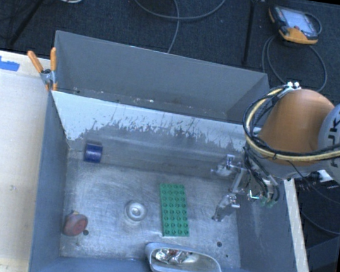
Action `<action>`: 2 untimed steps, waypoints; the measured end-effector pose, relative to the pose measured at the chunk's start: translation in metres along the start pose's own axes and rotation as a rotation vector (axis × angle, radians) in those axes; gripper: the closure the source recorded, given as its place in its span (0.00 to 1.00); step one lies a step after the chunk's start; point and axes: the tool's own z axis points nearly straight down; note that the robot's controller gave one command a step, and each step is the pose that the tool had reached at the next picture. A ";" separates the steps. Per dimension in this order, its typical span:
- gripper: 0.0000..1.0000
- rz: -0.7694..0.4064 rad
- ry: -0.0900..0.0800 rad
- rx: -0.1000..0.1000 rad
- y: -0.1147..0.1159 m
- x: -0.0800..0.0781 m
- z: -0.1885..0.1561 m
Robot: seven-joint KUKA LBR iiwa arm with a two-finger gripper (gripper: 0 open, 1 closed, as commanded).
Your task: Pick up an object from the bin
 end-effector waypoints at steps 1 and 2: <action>0.00 -0.238 -0.028 0.008 0.077 0.037 0.082; 1.00 -0.240 -0.027 0.008 0.077 0.037 0.081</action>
Offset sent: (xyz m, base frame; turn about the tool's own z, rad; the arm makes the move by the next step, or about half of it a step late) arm -0.0430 0.0792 -0.0867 -0.2433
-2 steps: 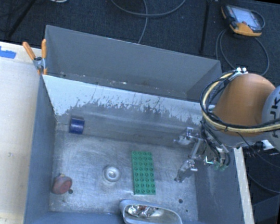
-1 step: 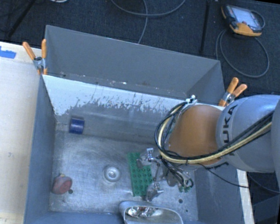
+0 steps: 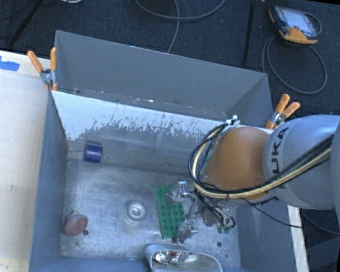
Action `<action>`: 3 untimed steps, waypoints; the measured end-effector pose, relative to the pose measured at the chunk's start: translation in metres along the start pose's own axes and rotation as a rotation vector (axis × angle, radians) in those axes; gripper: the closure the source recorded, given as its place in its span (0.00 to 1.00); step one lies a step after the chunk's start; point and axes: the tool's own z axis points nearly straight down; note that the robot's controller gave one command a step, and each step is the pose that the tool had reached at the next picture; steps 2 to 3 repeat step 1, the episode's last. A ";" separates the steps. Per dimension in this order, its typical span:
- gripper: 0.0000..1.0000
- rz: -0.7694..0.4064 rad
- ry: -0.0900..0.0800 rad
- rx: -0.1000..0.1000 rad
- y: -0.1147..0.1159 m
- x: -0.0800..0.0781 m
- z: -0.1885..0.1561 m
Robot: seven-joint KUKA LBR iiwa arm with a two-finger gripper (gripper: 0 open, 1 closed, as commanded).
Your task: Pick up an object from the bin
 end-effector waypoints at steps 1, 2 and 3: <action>1.00 -0.009 0.010 -0.007 0.023 0.002 -0.140; 1.00 -0.009 0.010 -0.007 0.023 0.002 -0.140; 1.00 -0.009 0.010 -0.007 0.023 0.002 -0.140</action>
Offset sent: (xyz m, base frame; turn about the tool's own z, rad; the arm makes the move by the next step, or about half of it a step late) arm -0.0112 0.0220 0.1363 -0.0077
